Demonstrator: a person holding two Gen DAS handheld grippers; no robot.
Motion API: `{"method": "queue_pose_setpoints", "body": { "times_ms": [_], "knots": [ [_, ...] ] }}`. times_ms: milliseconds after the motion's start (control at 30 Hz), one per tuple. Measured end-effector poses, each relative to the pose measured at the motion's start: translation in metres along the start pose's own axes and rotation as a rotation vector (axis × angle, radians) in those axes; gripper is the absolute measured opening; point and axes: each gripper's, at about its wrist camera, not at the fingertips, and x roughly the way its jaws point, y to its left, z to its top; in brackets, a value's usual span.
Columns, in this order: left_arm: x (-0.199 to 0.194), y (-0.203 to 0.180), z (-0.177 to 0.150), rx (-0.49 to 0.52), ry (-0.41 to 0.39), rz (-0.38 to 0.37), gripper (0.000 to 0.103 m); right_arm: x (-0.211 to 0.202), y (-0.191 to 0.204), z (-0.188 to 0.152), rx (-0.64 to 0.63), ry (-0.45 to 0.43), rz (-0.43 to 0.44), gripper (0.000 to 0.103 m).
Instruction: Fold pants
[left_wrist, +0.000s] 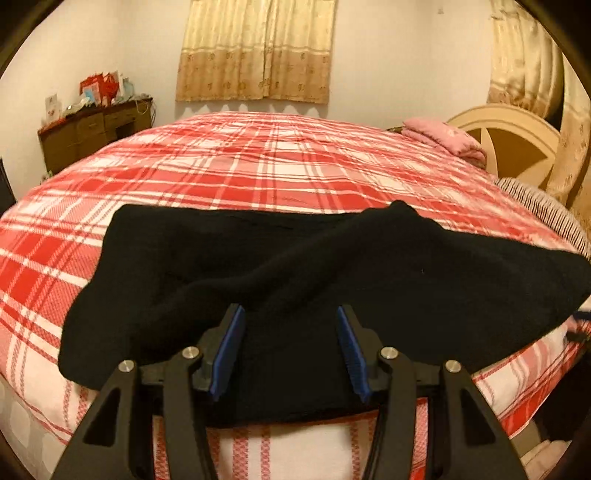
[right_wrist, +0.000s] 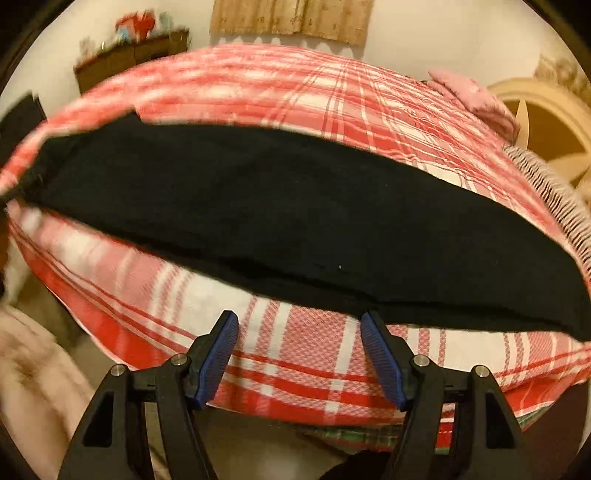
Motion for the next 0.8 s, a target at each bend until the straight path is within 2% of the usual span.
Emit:
{"method": "queue_pose_setpoints", "body": {
  "times_ms": [67,167,233,267,300,367,400,467,533,633,733,800],
  "knots": [
    [-0.003,0.002,0.000,-0.010,-0.004,-0.013,0.054,-0.012,0.002,0.015,0.050,-0.111,0.074,0.071],
    [-0.005,0.008,0.003,-0.037,-0.007,-0.019,0.054,-0.001,0.013,0.038,0.070,-0.227,0.100,0.071],
    [-0.009,0.010,0.004,-0.033,-0.019,-0.009,0.054,0.030,0.019,0.044,0.063,-0.141,0.124,0.071],
    [-0.011,0.011,0.005,-0.027,-0.026,-0.007,0.054,0.054,0.023,0.038,0.074,-0.031,0.152,0.071],
    [-0.015,0.012,0.006,-0.017,-0.039,-0.001,0.054,0.064,0.030,0.027,0.066,0.022,0.149,0.071],
    [-0.019,0.015,0.008,-0.004,-0.062,0.004,0.055,0.058,0.054,0.012,-0.073,-0.018,0.060,0.072],
    [-0.021,0.018,0.009,-0.007,-0.072,0.013,0.057,0.057,0.066,0.007,-0.135,0.002,0.024,0.072],
    [-0.022,0.027,0.013,-0.041,-0.083,0.022,0.058,0.053,0.080,0.002,-0.211,0.009,-0.019,0.077],
    [-0.025,0.043,0.018,-0.113,-0.092,0.011,0.058,0.045,0.091,0.003,-0.265,-0.008,-0.039,0.077],
    [-0.029,0.062,0.022,-0.171,-0.102,0.068,0.058,0.025,0.098,0.021,-0.260,-0.119,0.077,0.077],
    [-0.029,0.068,0.023,-0.154,-0.097,0.144,0.058,0.014,0.119,0.055,-0.242,-0.227,0.218,0.077],
    [-0.027,0.068,0.025,-0.130,-0.088,0.178,0.058,0.024,0.140,0.082,-0.219,-0.245,0.333,0.077]
  ]
}}
